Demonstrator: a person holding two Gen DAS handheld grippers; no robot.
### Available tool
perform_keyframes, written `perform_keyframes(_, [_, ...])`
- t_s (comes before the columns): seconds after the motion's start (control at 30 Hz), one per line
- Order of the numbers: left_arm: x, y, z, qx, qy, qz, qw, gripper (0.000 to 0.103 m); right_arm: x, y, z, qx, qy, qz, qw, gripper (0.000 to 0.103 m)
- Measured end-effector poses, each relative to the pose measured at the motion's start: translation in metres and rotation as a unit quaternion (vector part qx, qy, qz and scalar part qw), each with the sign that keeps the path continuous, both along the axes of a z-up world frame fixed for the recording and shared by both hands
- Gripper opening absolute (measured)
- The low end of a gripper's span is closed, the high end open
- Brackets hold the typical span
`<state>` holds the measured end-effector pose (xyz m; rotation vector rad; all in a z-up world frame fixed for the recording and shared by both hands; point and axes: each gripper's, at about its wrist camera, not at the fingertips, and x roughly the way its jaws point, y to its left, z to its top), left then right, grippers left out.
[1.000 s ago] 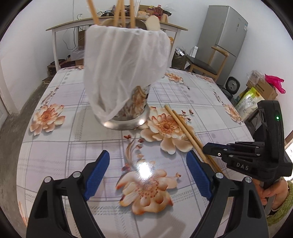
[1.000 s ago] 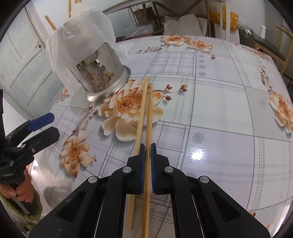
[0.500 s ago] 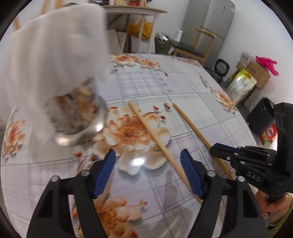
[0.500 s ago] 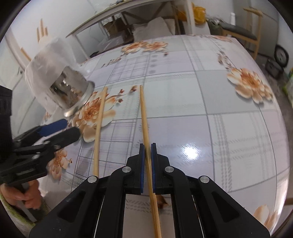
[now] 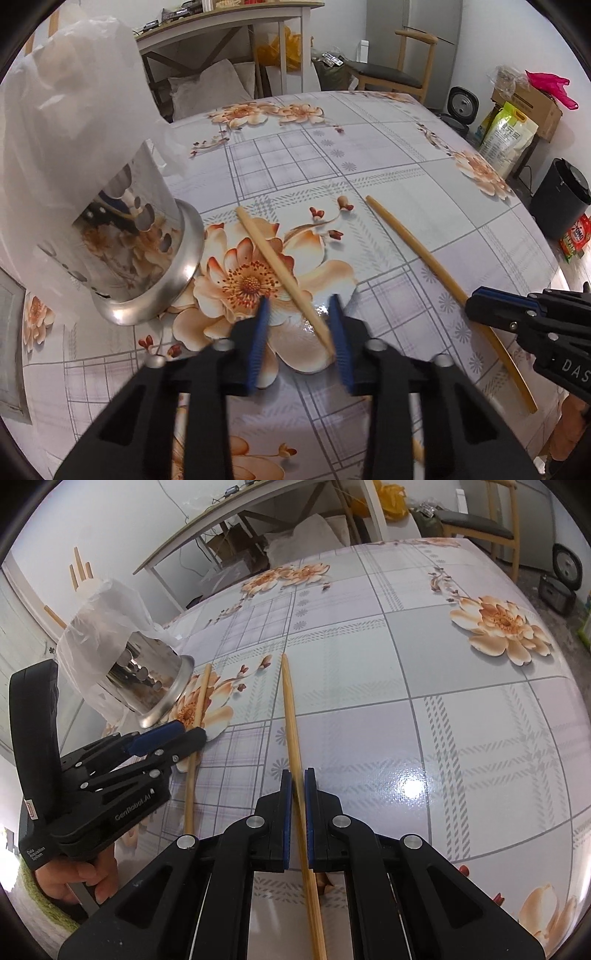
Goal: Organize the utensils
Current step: 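Grasp a bamboo chopstick with the left tool while the right tool holds its chopstick, then open the right tool on its chopstick while the left tool holds its chopstick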
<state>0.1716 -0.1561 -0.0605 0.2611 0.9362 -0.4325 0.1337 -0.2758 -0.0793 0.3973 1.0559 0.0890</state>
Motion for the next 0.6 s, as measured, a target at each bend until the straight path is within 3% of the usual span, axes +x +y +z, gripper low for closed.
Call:
perform_keyframes(0.2, [-0.005,0.011,0.001,-0.005,-0.006,0.017,0.9998,0.009,-0.004,0.001,0.0,0.002,-0.001,0.002,1.0,0.005])
perform_keyframes(0.6, [-0.039,0.056,0.003,-0.03,0.011,0.058,0.9978,0.006,-0.026,0.027,0.002,0.017,0.01,0.038,0.999,0.004])
